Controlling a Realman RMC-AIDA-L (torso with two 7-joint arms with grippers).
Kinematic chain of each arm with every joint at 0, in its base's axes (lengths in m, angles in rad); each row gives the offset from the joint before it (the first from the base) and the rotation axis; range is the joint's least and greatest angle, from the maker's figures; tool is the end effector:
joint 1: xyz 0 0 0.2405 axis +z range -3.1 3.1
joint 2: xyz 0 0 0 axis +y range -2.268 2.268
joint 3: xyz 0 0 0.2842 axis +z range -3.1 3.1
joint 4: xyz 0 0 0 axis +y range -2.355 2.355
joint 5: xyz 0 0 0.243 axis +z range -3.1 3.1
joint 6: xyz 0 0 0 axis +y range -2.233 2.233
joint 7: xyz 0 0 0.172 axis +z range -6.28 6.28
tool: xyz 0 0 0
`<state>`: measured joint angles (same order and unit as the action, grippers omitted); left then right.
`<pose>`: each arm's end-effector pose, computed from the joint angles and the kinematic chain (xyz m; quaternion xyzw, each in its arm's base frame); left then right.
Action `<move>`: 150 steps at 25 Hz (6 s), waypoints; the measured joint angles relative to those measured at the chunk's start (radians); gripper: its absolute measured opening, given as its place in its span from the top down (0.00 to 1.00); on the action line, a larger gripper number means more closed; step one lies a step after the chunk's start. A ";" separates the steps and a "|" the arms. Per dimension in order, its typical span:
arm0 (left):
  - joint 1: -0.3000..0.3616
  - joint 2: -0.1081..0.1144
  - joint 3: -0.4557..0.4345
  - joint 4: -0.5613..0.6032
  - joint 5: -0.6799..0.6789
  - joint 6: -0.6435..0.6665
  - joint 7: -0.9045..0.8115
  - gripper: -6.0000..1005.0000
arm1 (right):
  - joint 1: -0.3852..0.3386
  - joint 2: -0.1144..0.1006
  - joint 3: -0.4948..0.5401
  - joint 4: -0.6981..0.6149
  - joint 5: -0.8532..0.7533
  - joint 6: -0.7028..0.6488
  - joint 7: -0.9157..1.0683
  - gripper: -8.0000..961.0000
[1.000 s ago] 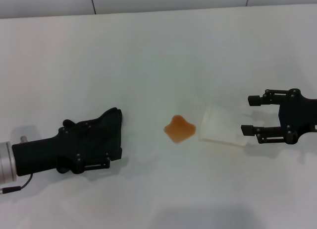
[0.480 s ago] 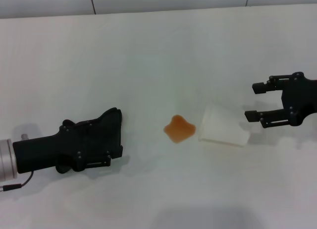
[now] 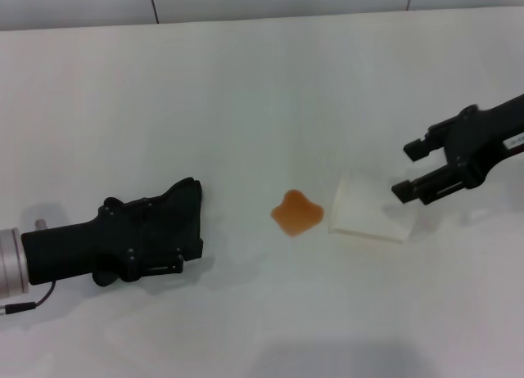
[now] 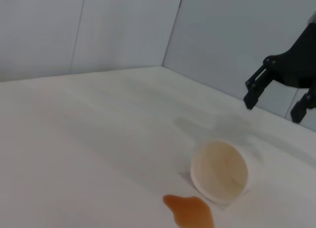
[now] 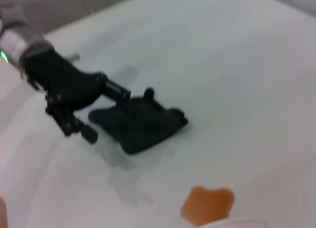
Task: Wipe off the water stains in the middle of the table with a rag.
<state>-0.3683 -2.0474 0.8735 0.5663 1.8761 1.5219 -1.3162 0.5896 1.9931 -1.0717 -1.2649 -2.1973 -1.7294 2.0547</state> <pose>-0.3427 0.3201 -0.0594 -0.9301 -0.2658 -0.2279 0.1114 0.2018 0.4000 0.0250 -0.9765 0.2027 -0.0033 0.0731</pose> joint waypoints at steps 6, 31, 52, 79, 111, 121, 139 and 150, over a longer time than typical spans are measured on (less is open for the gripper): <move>-0.003 -0.003 -0.004 0.003 0.000 0.000 0.000 0.13 | 0.056 0.015 -0.099 0.031 -0.082 0.009 0.024 0.21; -0.007 -0.004 -0.001 -0.002 0.000 0.000 -0.015 0.14 | 0.024 0.021 -0.311 0.051 -0.140 0.251 0.027 0.21; -0.012 -0.004 -0.004 -0.002 0.000 0.000 -0.021 0.14 | 0.037 0.022 -0.318 0.131 -0.145 0.281 0.056 0.13; -0.014 -0.005 0.001 0.000 0.000 0.000 -0.032 0.14 | 0.044 0.022 -0.343 0.142 -0.152 0.288 0.071 0.13; -0.024 -0.005 -0.001 -0.001 0.000 -0.011 -0.032 0.15 | 0.060 0.022 -0.379 0.149 -0.156 0.327 0.076 0.14; -0.024 -0.005 -0.002 0.003 0.000 -0.011 -0.032 0.15 | 0.061 0.022 -0.381 0.144 -0.153 0.321 0.077 0.23; -0.024 -0.005 -0.004 0.003 0.000 -0.011 -0.032 0.15 | 0.061 0.023 -0.382 0.141 -0.151 0.309 0.077 0.24; -0.022 -0.004 -0.003 0.000 0.000 -0.012 -0.032 0.15 | 0.004 0.018 -0.322 -0.040 -0.075 0.294 0.061 0.33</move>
<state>-0.3903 -2.0510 0.8704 0.5660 1.8759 1.5097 -1.3484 0.5940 2.0110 -1.3941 -1.3051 -2.2726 -1.4350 2.1155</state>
